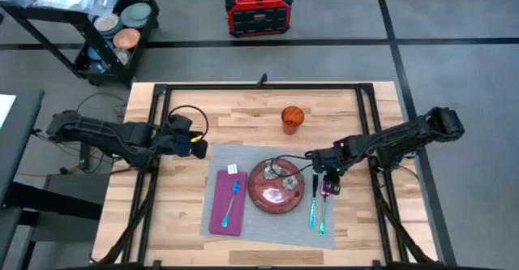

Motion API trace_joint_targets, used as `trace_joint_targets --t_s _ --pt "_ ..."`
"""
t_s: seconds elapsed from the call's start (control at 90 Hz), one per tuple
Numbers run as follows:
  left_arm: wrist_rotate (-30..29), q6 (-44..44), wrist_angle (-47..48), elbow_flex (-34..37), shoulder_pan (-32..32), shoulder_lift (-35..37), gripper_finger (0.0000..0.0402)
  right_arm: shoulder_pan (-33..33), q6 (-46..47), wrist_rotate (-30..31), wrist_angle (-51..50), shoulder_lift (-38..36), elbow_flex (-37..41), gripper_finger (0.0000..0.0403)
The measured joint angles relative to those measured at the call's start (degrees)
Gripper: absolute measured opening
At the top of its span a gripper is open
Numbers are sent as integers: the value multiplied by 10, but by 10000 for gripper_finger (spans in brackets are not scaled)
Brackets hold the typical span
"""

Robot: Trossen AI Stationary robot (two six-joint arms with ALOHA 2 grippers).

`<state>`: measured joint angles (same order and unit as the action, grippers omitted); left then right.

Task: Set table place
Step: Adjust the blue spoon

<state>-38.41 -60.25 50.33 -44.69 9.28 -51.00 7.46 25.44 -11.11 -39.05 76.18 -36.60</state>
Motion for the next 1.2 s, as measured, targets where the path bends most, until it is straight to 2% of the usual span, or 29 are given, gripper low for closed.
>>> trace_joint_targets --t_s 0.411,0.656,0.944,1.2 --pt "0 0 3 0 0 0 0 -1 -9 -8 33 0 6 71" --pt "0 0 3 0 0 0 0 -1 -22 -9 31 0 6 6" --pt "-1 10 4 0 0 0 0 -5 -21 16 22 0 6 1" --pt "-11 10 4 0 0 0 0 -48 -47 26 10 0 6 0"
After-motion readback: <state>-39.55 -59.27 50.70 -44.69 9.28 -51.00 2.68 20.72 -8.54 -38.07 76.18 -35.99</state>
